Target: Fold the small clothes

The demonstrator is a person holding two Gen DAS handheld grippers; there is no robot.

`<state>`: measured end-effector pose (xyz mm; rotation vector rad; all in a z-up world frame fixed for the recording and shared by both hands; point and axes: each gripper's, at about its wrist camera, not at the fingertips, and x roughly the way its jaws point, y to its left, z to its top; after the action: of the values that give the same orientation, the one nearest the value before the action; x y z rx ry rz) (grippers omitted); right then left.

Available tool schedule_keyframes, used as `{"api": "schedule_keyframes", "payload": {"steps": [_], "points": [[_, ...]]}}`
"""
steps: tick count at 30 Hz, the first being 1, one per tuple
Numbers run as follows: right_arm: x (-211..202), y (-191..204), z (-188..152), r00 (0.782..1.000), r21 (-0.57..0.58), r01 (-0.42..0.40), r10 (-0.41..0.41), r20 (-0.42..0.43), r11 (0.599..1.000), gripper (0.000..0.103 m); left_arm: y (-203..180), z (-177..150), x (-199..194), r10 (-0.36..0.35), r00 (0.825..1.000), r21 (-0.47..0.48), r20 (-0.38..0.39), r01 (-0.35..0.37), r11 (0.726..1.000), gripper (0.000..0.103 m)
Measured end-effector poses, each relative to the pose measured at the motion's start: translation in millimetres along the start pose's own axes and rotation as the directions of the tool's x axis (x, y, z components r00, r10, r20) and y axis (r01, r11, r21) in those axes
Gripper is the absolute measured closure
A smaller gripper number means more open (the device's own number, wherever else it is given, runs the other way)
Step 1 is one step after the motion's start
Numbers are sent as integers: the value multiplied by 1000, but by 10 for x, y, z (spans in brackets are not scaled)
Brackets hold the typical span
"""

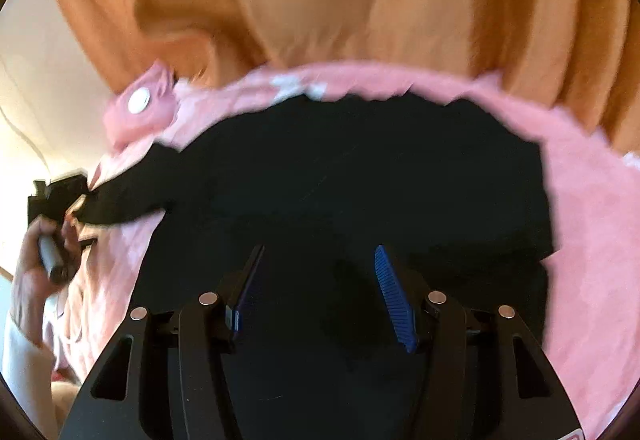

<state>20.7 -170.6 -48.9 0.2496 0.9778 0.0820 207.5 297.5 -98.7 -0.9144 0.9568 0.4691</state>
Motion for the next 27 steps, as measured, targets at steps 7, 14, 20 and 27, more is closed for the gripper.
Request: {"api": "schedule_keyframes", "payload": {"steps": [7,14,20,27], "points": [[11,85,5,998,-32,52,-51,32,998,47,-1012,-467,-190,-208,978,384,10,188,904,100],[-72,-398,150,983,78,179,-182,27,981,39,-2028,-2628,-618,-320,910,828,-265,385,408,92],[-93,-722,235,983,174,181,-185,8,968,39,-1582,-2852,-420,-175,956,825,-237,293,483,59],[62,-161,393,1000,-9,15,-15,-12,1000,34,-1142,-1564,-687,-254,967,525,-31,232,819,48]]}}
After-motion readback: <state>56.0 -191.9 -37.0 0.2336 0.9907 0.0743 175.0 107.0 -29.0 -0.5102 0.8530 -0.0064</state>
